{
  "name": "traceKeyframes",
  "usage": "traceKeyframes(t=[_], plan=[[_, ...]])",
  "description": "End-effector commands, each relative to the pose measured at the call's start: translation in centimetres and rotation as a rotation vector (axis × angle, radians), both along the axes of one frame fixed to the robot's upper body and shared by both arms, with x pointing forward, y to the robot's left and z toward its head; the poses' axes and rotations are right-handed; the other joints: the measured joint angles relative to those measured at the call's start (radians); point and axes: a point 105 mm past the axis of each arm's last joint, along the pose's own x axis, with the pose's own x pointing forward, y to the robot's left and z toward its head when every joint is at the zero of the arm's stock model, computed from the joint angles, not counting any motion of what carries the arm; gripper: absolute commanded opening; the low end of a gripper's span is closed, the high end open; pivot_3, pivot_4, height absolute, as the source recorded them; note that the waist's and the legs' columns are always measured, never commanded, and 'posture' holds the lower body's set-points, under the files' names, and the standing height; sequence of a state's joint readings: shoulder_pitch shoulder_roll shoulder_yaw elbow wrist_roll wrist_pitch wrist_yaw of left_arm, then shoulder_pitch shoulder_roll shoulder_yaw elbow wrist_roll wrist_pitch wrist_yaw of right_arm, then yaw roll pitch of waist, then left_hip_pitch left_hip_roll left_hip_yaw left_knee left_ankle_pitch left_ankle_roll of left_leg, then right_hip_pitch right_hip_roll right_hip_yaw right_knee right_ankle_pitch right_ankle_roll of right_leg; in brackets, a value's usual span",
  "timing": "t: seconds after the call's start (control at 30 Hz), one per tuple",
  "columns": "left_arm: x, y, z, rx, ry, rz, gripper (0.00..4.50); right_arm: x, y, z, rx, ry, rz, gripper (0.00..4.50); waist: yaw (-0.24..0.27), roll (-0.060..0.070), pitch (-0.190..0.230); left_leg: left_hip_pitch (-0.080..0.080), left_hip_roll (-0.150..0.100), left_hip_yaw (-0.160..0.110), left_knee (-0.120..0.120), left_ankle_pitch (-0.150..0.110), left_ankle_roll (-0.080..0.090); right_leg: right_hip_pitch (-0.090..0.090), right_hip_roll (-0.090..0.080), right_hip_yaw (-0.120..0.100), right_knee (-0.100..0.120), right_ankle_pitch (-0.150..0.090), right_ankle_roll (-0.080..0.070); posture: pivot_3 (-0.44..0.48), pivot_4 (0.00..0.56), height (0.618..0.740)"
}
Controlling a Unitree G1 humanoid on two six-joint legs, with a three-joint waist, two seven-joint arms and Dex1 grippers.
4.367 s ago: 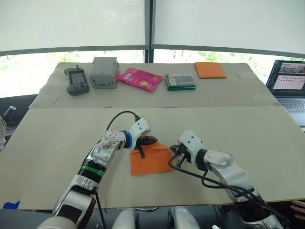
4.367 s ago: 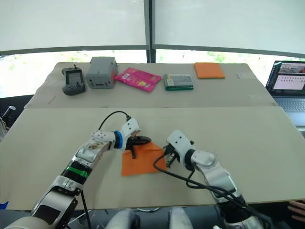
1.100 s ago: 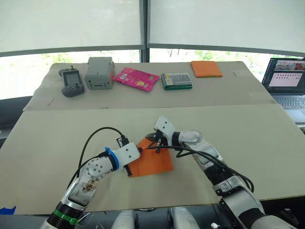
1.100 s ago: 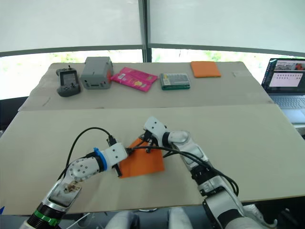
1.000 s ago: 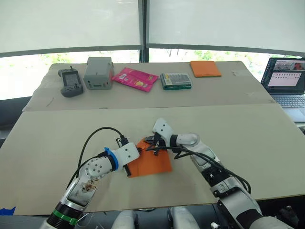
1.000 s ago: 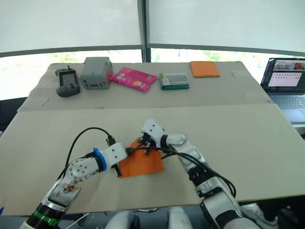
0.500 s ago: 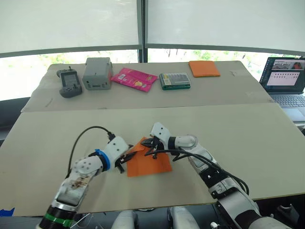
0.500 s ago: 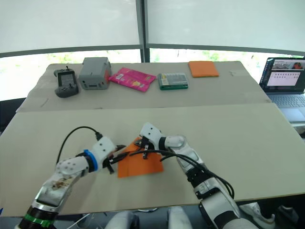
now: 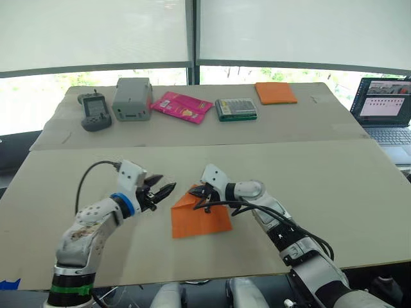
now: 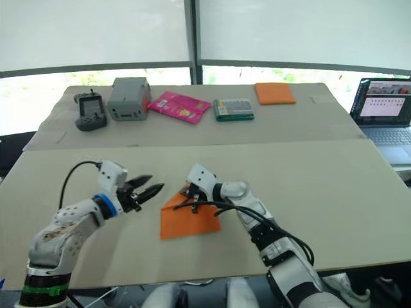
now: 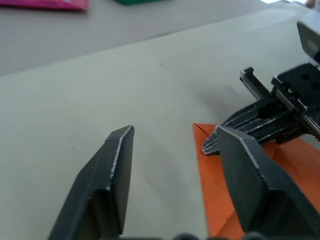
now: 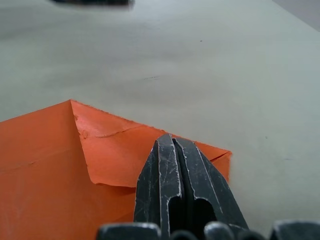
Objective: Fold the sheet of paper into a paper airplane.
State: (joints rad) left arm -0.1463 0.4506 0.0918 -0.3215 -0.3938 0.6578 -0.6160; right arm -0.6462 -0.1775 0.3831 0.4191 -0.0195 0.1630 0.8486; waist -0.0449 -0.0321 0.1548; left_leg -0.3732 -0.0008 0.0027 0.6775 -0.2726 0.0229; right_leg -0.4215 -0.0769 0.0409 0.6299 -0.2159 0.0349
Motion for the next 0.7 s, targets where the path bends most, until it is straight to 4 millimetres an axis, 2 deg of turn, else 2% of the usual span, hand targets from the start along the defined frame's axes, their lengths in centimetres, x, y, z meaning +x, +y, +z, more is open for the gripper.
traceKeyframes(t=[0.03,0.13,0.17,0.37,0.6,0.7], plan=[[0.2,-0.7,-0.8,0.026,0.001,0.002,1.2,-0.1,-0.8,-2.0,-0.059,0.041,-0.024,0.0,0.0,0.0,0.0,0.0,0.0,0.0,0.0,0.0,0.0,0.0,0.0,0.0,0.0,0.0,0.0,0.0,0.15,0.74],[-0.3,-1.1,-2.7,0.048,0.066,-0.003,0.21,-0.1,-0.9,-2.1,-0.059,0.04,-0.037,0.0,0.001,0.0,0.0,0.0,0.0,0.0,0.0,0.0,0.0,0.0,0.0,0.0,0.0,0.0,0.0,0.0,0.15,0.74],[-0.7,-1.3,-3.1,0.049,0.083,-0.012,0.01,0.0,-1.0,-2.1,-0.058,0.039,-0.043,0.0,0.0,0.0,0.0,0.0,0.0,0.0,0.0,0.0,0.0,0.0,0.0,0.0,0.0,0.0,0.0,0.0,0.15,0.74],[-2.8,-2.0,-5.1,0.103,0.169,-0.083,0.01,0.1,-1.2,-2.0,-0.055,0.036,-0.062,0.0,0.001,0.0,0.0,0.001,0.0,0.0,0.0,0.0,0.0,0.001,-0.001,0.001,0.0,0.0,-0.001,0.0,0.15,0.74],[-3.0,-1.8,-6.5,0.192,0.184,-0.085,0.01,0.3,-0.3,-0.7,-0.009,-0.007,-0.045,0.0,0.002,0.003,-0.002,0.001,0.0,0.0,0.0,0.0,0.0,0.001,-0.001,0.001,0.0,0.0,-0.001,0.0,0.15,0.74],[-3.2,-2.0,-6.9,0.213,0.18,-0.101,0.01,-0.5,0.2,-0.8,-0.019,0.01,0.004,0.0,0.003,0.003,-0.002,0.001,0.0,0.0,0.0,0.0,0.0,0.001,-0.001,0.0,-0.001,0.0,-0.001,0.0,0.15,0.74]])
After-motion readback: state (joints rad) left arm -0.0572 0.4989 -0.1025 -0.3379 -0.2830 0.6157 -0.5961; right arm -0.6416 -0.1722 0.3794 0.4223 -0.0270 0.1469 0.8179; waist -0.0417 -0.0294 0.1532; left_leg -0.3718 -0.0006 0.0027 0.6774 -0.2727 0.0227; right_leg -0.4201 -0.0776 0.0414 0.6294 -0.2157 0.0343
